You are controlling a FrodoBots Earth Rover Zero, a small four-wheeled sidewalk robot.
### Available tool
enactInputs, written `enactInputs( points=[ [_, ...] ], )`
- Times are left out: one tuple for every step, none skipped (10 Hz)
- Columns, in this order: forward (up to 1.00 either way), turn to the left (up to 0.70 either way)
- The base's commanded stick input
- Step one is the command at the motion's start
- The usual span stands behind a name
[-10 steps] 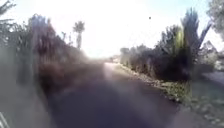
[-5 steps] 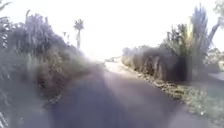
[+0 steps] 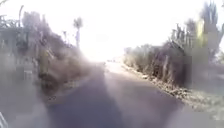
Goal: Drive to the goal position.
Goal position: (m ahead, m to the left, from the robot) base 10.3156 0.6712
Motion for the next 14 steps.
enactInputs(
  points=[
    [1.0, -0.22],
    [1.0, -0.35],
    [1.0, -0.32],
    [1.0, -0.18],
    [1.0, -0.04],
    [1.0, 0.0],
    [1.0, 0.0],
    [1.0, 0.0],
    [1.0, 0.0],
    [1.0, 0.0],
    [1.0, 0.0],
    [1.0, 0.0],
    [1.0, 0.0],
    [1.0, 0.0]
  ],
)
